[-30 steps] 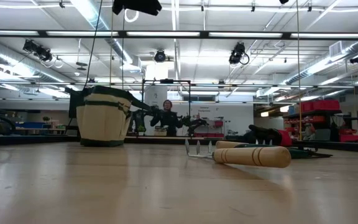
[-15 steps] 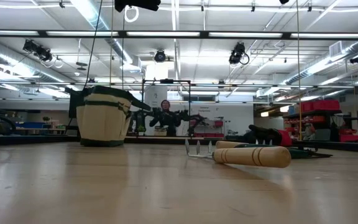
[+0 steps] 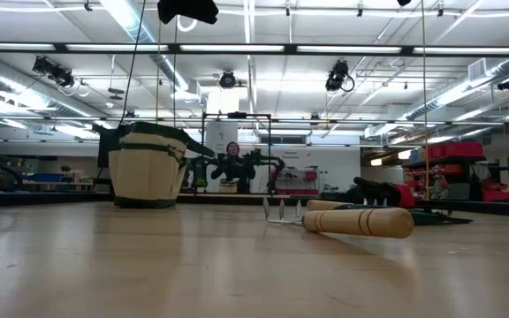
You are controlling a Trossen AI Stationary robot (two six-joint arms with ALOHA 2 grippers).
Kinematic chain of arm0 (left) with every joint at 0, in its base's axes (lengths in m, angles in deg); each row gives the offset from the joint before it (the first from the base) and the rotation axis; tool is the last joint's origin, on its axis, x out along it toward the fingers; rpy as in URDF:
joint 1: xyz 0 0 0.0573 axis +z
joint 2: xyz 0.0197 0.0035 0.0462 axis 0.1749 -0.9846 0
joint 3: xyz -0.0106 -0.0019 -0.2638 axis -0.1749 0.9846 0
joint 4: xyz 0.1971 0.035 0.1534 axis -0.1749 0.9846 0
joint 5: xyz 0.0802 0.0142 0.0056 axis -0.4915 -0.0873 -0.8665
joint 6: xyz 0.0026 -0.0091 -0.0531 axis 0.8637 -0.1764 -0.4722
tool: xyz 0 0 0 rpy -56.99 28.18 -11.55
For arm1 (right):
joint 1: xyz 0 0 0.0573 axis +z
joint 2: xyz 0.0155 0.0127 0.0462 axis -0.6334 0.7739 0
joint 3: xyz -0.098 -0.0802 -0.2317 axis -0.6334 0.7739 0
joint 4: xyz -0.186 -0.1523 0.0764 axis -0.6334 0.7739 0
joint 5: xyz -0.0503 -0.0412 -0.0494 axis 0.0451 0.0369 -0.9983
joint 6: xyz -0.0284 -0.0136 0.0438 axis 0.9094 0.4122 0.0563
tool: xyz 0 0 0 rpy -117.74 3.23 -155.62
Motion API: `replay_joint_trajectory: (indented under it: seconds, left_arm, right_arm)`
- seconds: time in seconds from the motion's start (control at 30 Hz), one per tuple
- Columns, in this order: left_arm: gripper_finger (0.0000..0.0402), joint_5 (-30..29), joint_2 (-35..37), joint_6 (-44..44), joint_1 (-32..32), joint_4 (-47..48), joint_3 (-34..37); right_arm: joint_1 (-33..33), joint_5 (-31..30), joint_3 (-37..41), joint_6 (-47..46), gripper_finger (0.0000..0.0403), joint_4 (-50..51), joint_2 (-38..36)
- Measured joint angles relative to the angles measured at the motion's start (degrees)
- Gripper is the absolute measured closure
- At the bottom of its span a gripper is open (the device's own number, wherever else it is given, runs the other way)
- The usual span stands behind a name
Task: Pick & Place Garden tools in Gardening bag
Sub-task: Put the brown hand rake into the gardening bag
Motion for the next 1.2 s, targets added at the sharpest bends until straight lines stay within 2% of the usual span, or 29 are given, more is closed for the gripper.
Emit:
replay_joint_trajectory:
  seconds: [0.2, 0.3, 0.43, 0.97, 1.2]
  left_arm:
    - [0.0294, 0.83, 1.15, -1.97, -0.09, -3.04, 4.33]
    - [0.0294, 2.76, 2.13, -3.94, -0.57, -8.08, 7.47]
    - [0.0294, 2.52, 2.72, -4.20, -1.44, -12.37, 10.09]
    - [0.0294, 1.08, 4.12, -3.92, -1.27, -4.10, 10.39]
    - [0.0295, -2.56, 8.96, -3.72, -1.27, 2.12, 10.38]
  right_arm:
    - [0.00, 0.06, -0.01, -0.03, 0.0403, 0.00, 0.00]
    - [-0.01, 1.72, -0.02, -0.25, 0.0403, 0.18, 0.00]
    - [0.01, 2.99, -0.04, -0.30, 0.0403, 0.54, -0.02]
    - [0.01, 2.93, -0.07, -0.74, 0.0403, 0.98, -0.02]
    - [0.01, 2.95, -0.07, -0.73, 0.0403, 1.25, -0.02]
